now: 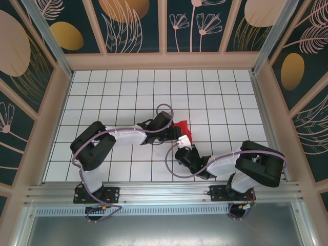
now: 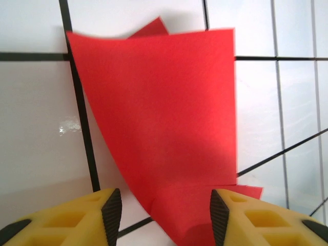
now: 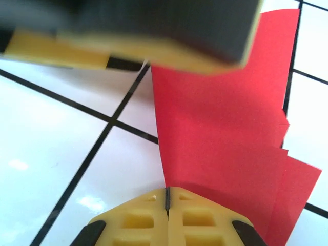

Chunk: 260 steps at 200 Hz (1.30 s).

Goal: Fold a paper plane with a square sheet of paper (pick it up from the middle)
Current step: Fold the wing for the fifth time at the center of the table.

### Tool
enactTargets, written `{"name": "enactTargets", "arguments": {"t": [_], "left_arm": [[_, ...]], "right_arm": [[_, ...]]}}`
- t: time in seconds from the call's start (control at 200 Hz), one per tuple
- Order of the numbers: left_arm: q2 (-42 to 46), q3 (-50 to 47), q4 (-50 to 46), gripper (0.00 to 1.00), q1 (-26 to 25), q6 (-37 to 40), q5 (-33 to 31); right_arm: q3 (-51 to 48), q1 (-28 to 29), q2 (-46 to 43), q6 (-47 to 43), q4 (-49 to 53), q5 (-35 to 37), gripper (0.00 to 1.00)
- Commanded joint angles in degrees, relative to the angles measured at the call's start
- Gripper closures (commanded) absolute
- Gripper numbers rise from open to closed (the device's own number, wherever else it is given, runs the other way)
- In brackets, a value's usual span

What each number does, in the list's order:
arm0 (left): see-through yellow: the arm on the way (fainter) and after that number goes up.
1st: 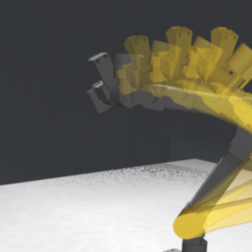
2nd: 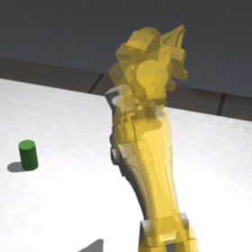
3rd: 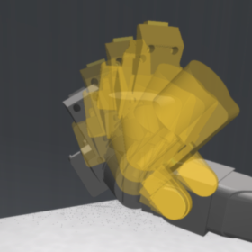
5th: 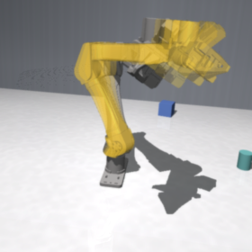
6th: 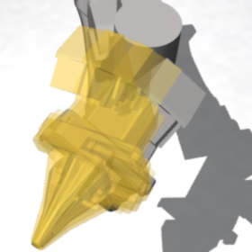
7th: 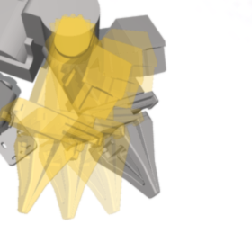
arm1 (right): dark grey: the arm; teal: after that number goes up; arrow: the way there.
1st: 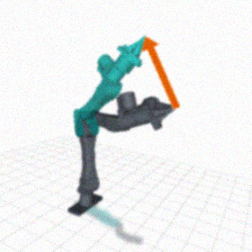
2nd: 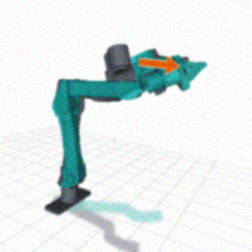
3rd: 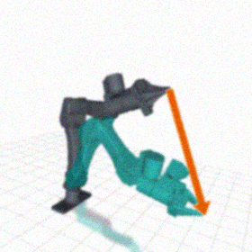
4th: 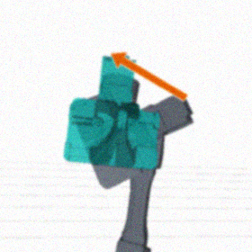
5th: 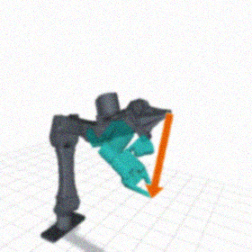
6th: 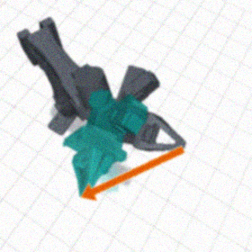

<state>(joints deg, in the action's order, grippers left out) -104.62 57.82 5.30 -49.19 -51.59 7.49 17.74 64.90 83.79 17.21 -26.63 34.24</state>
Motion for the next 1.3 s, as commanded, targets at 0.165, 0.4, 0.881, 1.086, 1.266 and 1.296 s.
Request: {"name": "enactTargets", "arguments": {"t": [0.165,0.4,0.881,1.086,1.266,1.296], "left_arm": [[11.3,-1.8,2.8,0.30,0.9,-2.3,-6.4],[11.0,-3.9,5.0,0.36,0.8,-0.6,-4.2],[2.5,0.5,8.5,0.52,0.9,0.9,4.3],[0.2,2.6,8.2,0.53,0.8,1.8,5.9],[-1.3,4.4,7.9,0.53,0.8,2.0,6.3],[-1.6,4.7,8.0,0.53,0.8,2.0,6.3]], "right_arm": [[-10.6,-8.9,-12.8,9.0,-15.7,-18.6,1.00],[-15.0,-20.2,-20.7,15.8,-16.9,-33.1,1.00],[-14.2,-33.3,-12.5,26.8,-16.1,-50.4,1.00],[-13.8,-37.9,-11.6,31.5,-16.1,-53.6,1.00],[-12.6,-40.7,-13.2,32.3,-15.2,-58.7,1.00],[-12.5,-41.2,-13.4,32.6,-15.4,-59.7,1.00]]}}
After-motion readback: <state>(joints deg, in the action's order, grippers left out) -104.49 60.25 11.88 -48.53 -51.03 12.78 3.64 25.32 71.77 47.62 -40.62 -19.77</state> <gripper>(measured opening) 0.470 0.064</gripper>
